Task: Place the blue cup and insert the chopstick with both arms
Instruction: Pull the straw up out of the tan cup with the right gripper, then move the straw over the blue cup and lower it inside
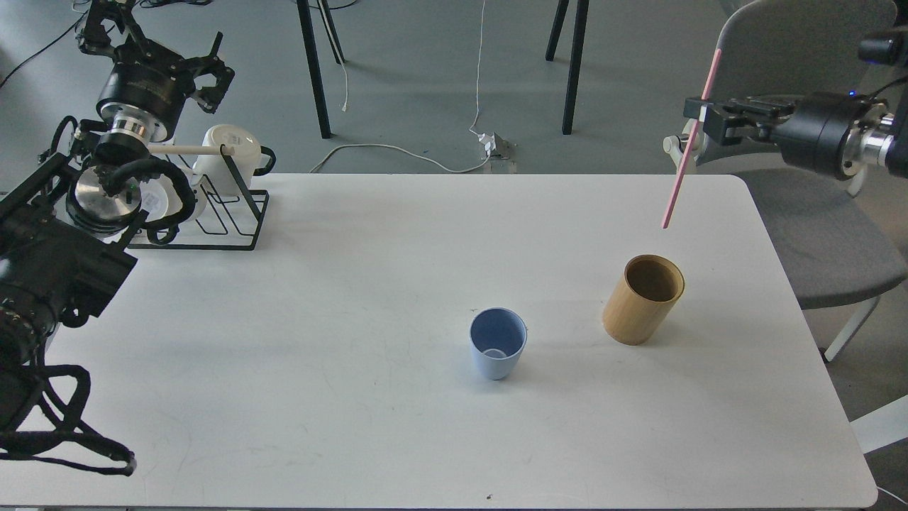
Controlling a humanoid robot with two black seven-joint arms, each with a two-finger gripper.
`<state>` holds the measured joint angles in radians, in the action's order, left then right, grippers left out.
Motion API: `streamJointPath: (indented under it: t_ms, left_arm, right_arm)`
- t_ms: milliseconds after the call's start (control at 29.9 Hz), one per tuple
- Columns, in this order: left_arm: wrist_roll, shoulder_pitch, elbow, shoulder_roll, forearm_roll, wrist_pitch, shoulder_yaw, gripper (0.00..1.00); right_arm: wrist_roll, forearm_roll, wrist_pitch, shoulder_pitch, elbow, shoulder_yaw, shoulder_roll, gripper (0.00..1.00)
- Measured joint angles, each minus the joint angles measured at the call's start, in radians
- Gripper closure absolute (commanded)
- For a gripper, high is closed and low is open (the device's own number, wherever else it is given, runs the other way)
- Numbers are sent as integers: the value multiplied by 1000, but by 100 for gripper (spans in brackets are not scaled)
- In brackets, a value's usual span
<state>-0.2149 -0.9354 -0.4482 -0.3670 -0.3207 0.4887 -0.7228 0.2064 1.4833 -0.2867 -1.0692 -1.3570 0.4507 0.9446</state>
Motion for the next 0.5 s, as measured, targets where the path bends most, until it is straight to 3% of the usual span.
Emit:
streamJointPath:
  t_ms: [334,502]
  left_arm:
    - [0,-2,-1,-11,0,0,-7,1]
    - [0,-2,-5,-20,0,0,-11,1]
  right_arm:
    - [-16,-61,21,69,-27,-62,-284,100]
    - [-14,-49,33,129,-19,-93,-346,100]
